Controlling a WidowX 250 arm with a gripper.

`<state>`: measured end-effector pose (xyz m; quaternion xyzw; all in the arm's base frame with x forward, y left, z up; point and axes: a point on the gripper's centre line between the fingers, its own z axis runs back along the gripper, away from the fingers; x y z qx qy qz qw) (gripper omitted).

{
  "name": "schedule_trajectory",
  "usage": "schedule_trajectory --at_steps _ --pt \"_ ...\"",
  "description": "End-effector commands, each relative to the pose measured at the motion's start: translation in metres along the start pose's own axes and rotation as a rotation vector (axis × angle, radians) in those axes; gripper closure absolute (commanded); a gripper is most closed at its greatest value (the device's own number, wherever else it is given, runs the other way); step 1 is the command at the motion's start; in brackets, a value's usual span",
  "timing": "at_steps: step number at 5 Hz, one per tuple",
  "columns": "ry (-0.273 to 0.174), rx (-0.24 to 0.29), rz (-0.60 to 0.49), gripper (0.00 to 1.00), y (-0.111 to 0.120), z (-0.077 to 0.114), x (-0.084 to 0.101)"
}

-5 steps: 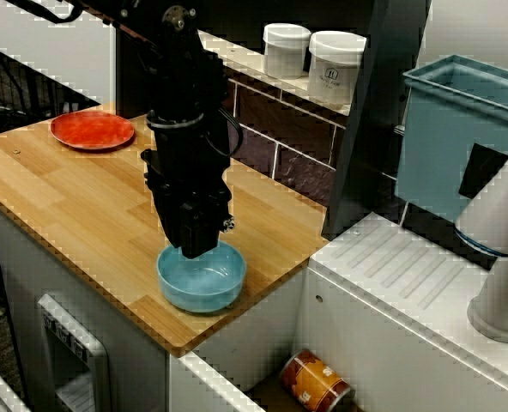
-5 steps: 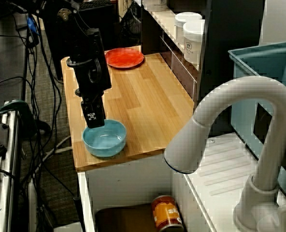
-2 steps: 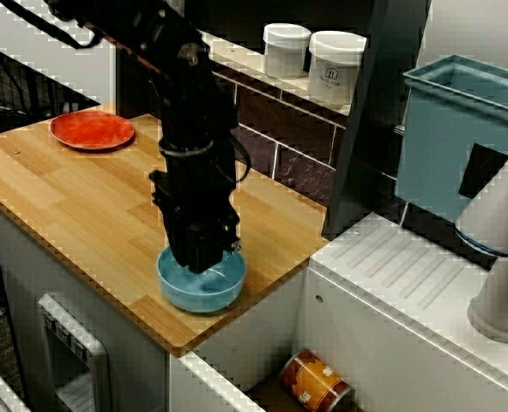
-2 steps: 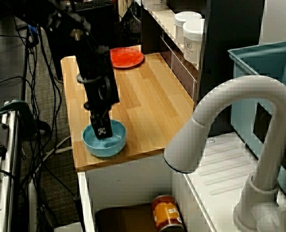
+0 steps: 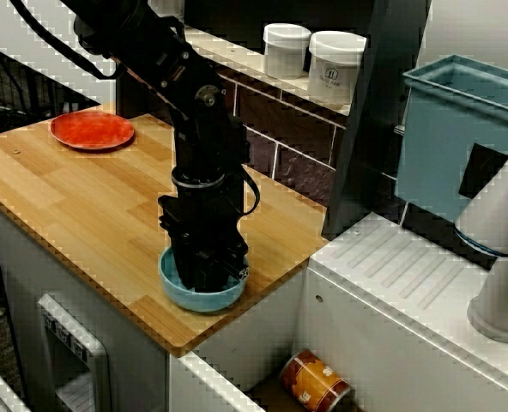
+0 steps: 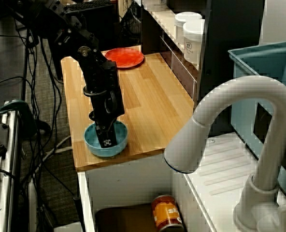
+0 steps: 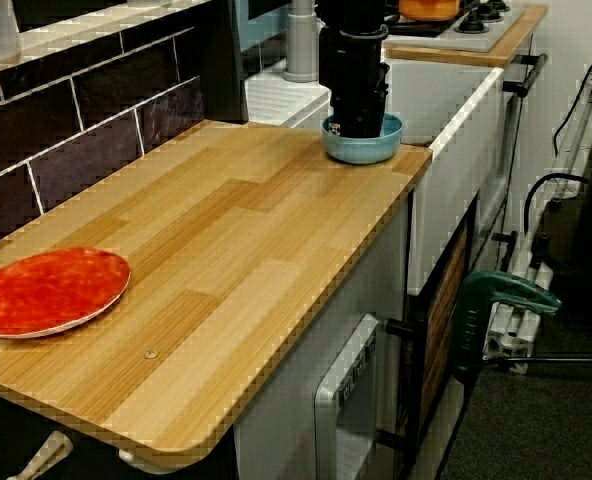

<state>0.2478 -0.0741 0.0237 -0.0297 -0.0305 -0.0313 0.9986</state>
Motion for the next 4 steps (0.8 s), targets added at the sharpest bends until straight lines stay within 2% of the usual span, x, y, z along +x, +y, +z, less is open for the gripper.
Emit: schedule_trajectory --at_steps 1,4 --pt "-0.003 -0.017 0.028 0.42 0.010 0.007 0.021" --pt "0.014 -0.050 0.093 0.42 0.034 0.014 0.071"
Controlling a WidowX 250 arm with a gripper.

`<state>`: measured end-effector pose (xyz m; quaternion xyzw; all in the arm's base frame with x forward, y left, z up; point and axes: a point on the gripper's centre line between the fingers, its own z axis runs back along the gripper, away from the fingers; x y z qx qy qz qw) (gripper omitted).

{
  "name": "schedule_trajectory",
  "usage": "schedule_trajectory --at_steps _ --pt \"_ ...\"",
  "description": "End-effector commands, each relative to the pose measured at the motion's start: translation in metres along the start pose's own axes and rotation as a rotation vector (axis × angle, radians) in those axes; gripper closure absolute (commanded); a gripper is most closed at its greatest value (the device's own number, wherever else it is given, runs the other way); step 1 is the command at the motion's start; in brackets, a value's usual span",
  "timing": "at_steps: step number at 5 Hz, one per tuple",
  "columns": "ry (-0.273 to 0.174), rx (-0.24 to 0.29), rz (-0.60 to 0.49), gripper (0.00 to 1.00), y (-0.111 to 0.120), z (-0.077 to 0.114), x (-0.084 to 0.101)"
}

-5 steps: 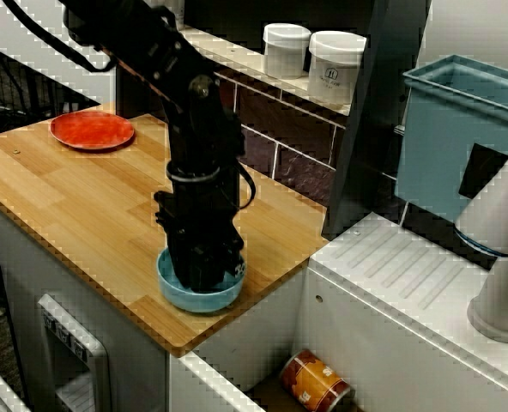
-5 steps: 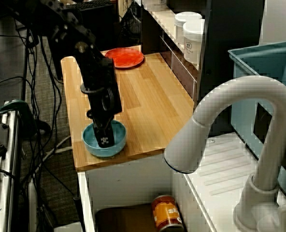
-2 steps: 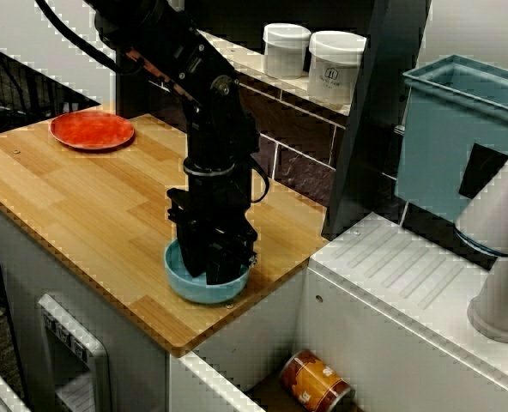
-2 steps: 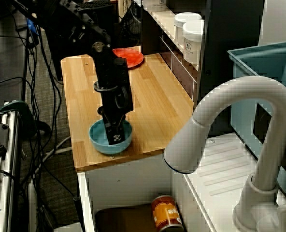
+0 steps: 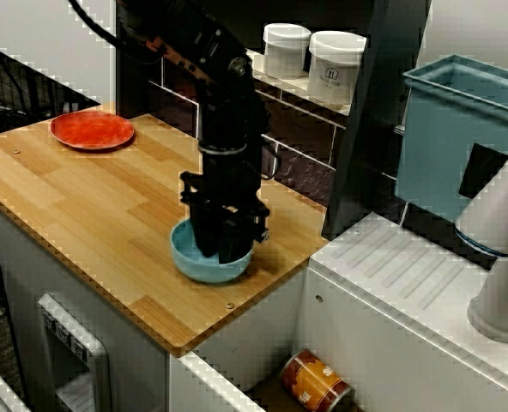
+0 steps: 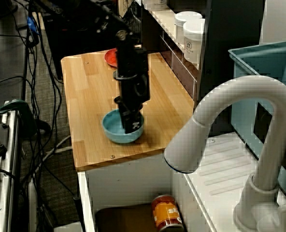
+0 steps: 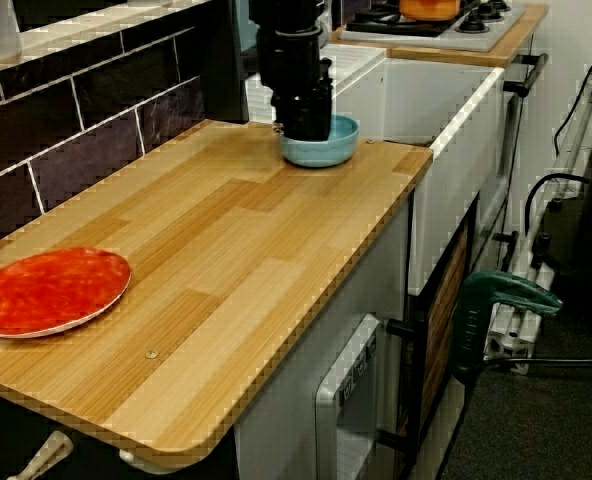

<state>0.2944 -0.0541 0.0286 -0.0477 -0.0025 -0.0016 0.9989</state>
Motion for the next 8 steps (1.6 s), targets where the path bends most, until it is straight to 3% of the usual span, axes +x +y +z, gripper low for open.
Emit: schedule_trajectory --at_steps 1,3,5,8 --pt "-0.040 -0.030 0.050 0.41 0.013 0.016 0.041" --pt "-0.056 -0.041 0.062 0.41 0.023 0.026 0.042" --pt "-0.099 -0.014 0.042 0.37 0.042 0.027 0.022" --pt "-0.157 -0.021 0.080 0.27 0.107 0.054 0.022"
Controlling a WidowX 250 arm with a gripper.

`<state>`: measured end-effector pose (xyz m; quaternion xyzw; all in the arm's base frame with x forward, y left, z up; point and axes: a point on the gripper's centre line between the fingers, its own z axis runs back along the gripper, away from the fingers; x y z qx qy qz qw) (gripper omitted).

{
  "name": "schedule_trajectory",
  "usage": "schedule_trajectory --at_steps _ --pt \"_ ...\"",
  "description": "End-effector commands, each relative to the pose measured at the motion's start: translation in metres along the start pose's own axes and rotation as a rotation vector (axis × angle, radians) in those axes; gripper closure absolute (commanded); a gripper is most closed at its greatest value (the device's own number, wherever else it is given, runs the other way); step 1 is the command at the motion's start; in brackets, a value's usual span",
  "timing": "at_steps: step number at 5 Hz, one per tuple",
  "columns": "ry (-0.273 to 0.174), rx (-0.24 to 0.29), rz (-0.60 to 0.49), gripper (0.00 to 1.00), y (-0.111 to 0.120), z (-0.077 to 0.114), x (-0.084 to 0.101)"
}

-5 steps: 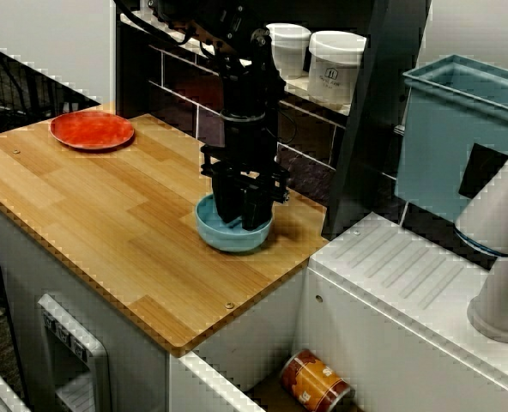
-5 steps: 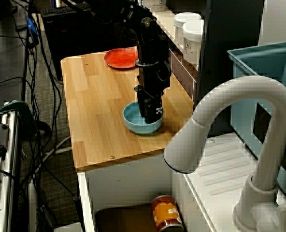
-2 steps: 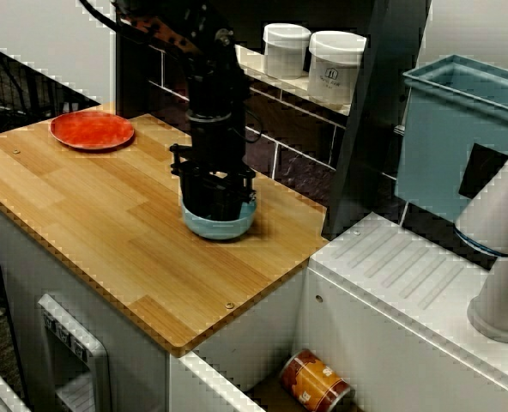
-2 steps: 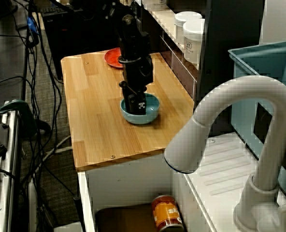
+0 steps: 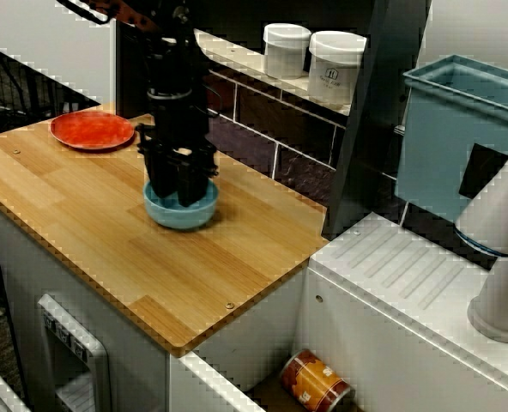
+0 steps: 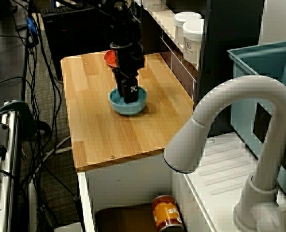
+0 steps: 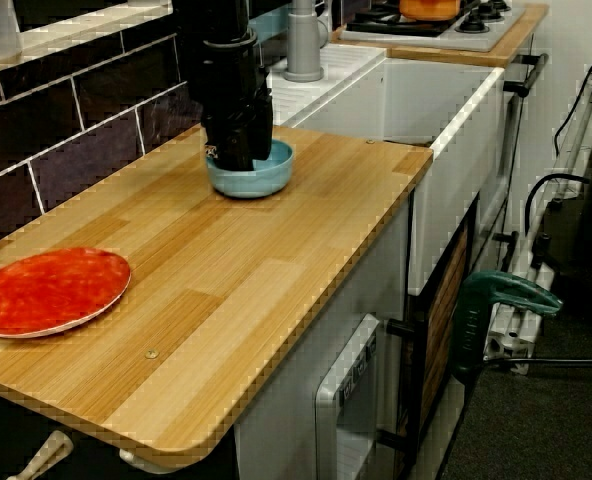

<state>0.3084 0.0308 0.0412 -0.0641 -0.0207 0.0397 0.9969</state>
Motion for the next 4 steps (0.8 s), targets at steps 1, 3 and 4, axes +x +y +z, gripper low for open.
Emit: schedule_trajectory --at_steps 1,3,4 --pt "-0.134 0.014 0.009 0.24 0.043 0.039 0.015" --pt "-0.159 0.007 0.047 0.19 0.082 0.050 0.016" --pt "-0.168 -0.020 0.079 0.21 0.101 0.065 0.015"
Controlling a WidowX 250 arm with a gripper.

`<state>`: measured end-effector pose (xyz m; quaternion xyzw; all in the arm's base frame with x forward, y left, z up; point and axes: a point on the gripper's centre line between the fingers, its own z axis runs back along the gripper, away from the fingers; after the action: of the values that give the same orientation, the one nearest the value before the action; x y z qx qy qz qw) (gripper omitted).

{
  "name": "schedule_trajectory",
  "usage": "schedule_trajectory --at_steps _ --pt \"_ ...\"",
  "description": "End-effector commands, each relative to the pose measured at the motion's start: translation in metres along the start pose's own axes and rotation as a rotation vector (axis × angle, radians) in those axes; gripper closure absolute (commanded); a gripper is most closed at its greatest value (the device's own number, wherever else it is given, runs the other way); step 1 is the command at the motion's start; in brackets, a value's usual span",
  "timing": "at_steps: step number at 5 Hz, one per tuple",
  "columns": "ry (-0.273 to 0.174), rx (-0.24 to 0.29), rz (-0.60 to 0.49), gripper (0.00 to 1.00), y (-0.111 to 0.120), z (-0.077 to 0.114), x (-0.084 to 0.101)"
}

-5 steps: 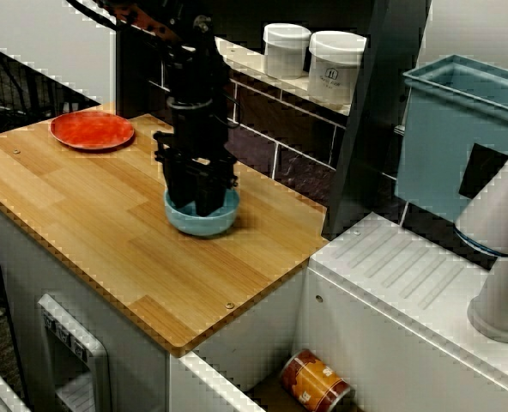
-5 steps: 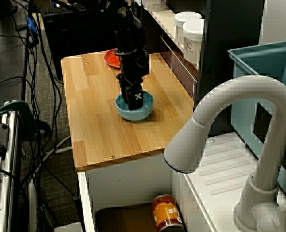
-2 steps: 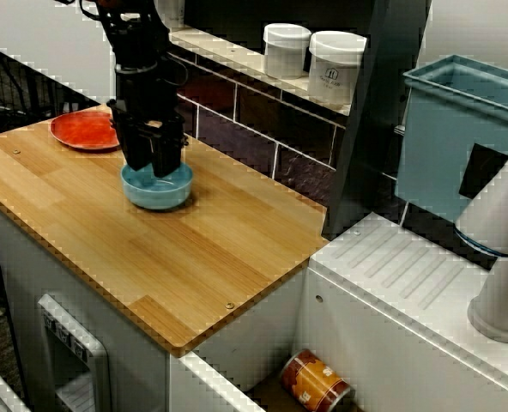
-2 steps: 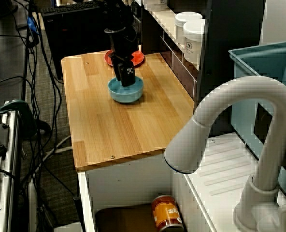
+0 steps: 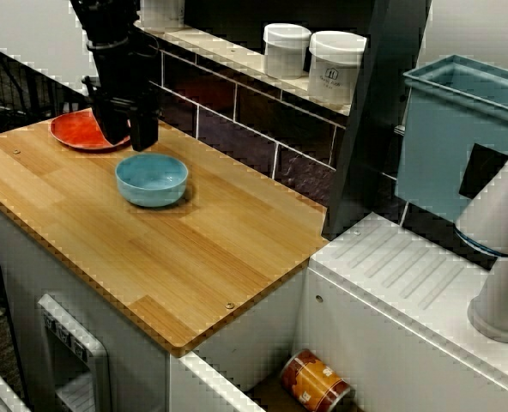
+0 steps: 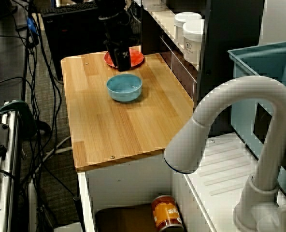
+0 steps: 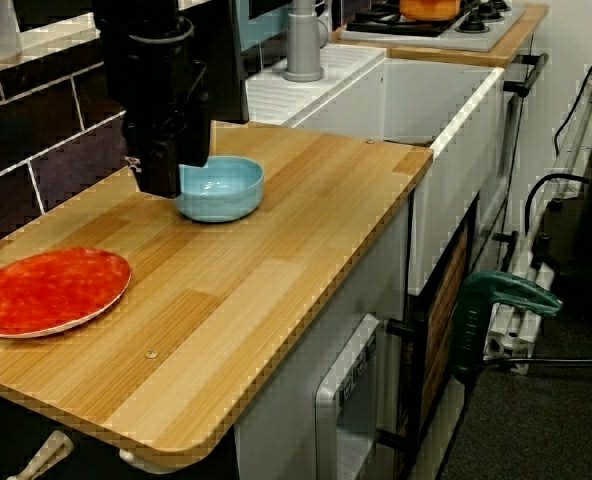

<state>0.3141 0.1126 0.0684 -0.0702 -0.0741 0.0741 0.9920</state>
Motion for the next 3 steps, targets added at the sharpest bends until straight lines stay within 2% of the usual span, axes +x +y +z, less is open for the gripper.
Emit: schedule_trajectory --at_steps 1,2,3 --pt "-0.065 -0.044 0.053 0.22 0.044 0.045 0.007" --pt "-0.071 -0.072 0.089 0.22 0.062 0.054 0.010" --pt "-0.080 -0.081 0.109 0.23 0.072 0.050 0.011"
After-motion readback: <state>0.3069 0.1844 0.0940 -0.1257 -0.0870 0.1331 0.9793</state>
